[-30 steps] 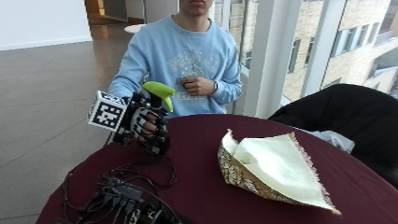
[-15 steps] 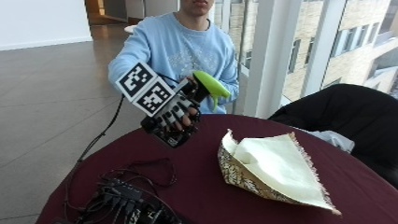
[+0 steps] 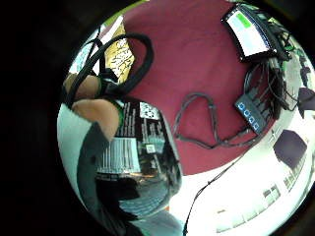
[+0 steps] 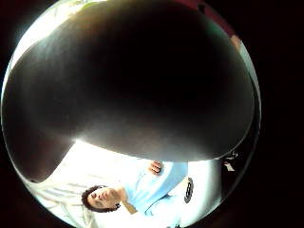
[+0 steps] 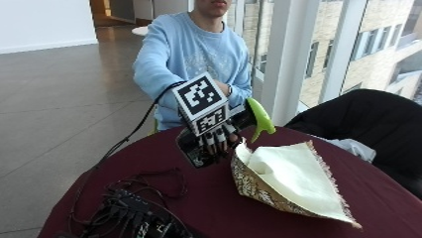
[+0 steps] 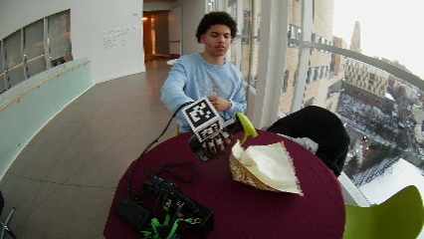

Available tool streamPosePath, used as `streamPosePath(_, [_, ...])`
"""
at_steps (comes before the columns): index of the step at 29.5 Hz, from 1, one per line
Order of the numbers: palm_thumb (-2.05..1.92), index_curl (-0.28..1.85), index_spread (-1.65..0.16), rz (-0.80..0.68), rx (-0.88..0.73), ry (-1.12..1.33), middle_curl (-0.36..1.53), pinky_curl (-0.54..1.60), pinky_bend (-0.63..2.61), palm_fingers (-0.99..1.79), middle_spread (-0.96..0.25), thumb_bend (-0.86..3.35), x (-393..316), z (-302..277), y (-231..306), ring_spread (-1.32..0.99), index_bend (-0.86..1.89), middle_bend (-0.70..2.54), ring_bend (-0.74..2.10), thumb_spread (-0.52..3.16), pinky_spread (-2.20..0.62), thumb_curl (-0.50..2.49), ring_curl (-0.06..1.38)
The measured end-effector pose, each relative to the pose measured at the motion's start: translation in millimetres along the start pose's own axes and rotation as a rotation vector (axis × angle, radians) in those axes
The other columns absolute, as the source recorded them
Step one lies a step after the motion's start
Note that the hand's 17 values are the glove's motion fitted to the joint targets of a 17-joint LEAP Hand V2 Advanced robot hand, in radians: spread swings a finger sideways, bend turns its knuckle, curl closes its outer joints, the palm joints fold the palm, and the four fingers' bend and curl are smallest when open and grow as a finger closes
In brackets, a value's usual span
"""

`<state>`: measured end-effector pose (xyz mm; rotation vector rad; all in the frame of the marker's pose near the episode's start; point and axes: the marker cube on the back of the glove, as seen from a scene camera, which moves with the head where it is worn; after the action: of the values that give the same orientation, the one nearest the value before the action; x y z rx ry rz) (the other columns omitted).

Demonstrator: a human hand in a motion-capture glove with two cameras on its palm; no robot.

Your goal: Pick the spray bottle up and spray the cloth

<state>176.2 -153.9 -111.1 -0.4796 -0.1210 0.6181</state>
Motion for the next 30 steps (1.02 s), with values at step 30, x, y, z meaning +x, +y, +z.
streamPosePath(30, [0.91,0.34,-0.27,0.048,-0.078,0.119,0.4,0.38,0.31,1.08,-0.07,-0.02,-20.6,7.5,-12.1,-0.03,0.13,0.19,0.37,0.93,0.01,0.55,0.37])
